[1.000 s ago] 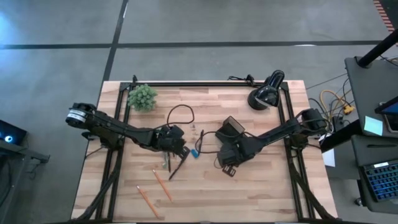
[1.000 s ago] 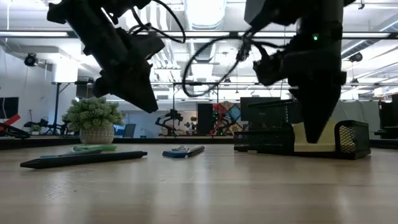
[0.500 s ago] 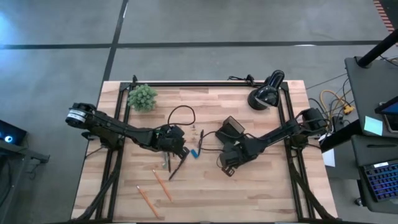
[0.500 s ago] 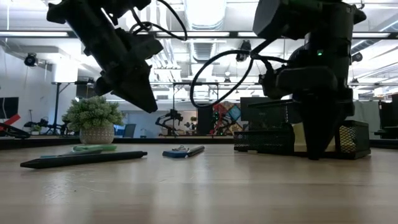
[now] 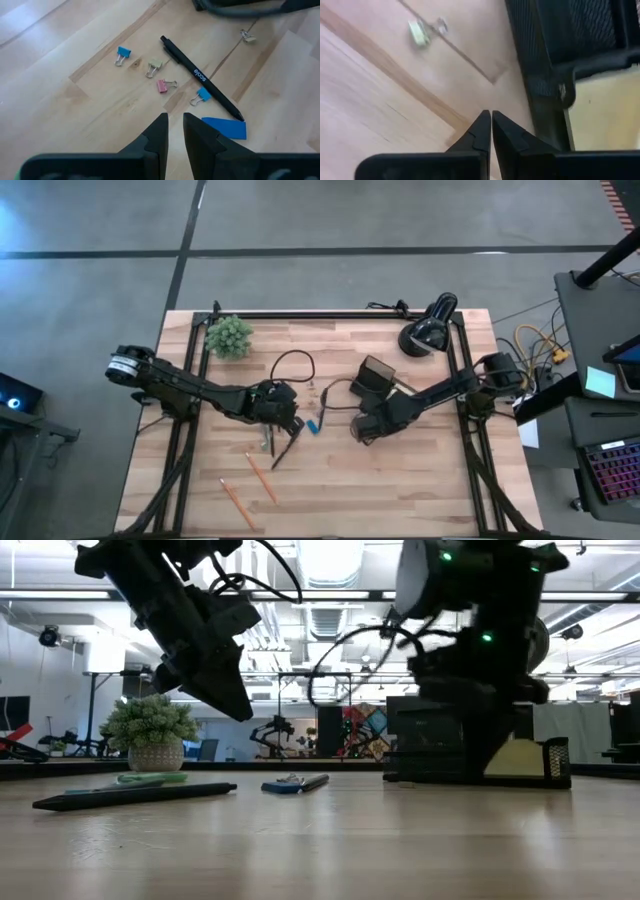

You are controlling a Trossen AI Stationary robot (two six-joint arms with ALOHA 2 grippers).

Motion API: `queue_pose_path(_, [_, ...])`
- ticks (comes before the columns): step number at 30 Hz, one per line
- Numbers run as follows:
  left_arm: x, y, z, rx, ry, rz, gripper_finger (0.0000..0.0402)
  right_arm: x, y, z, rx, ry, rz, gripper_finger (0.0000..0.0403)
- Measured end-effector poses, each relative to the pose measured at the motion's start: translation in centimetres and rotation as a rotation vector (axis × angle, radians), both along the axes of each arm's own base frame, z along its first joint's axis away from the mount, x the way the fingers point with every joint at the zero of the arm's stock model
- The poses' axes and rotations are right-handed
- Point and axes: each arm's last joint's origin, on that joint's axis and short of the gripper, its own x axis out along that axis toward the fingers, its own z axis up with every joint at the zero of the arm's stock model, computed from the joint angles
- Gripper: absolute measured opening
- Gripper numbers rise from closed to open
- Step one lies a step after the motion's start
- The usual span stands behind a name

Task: Pick and place office supplies into organizer
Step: Adjust the black mesh organizer

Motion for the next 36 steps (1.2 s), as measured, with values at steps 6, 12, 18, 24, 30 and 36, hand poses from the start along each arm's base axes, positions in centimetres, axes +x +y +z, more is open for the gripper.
queue_pose_path(6, [0.0,0.0,0.0,0.000,0.000,0.000,0.0044,1.6,1.5,2.9,0.029,-0.096,0.057,0.0009])
queue_pose_path(12, [0.5,-0.3,0.5,-0.074,-0.027,-0.057,0.0044,3.2,1.6,8.2,-0.091,-0.249,0.031,0.0009])
queue_pose_path(18, [1.6,-0.9,3.8,-0.096,-0.180,-0.235,0.0044,4.8,0.0,11.7,-0.107,-0.331,0.072,0.0009])
queue_pose_path(24, [0.7,-0.6,7.2,-0.105,-0.281,-0.230,0.0044,5.5,-0.3,12.8,-0.121,-0.365,0.154,0.0009])
queue_pose_path(30, [-0.8,-0.4,8.1,-0.157,-0.298,-0.181,0.0044,5.5,-1.4,12.2,-0.120,-0.356,0.105,0.0009])
queue_pose_path(36, [-1.5,-0.5,8.5,-0.141,-0.296,-0.173,0.0044,5.5,-1.3,12.0,-0.089,-0.342,0.126,0.0009])
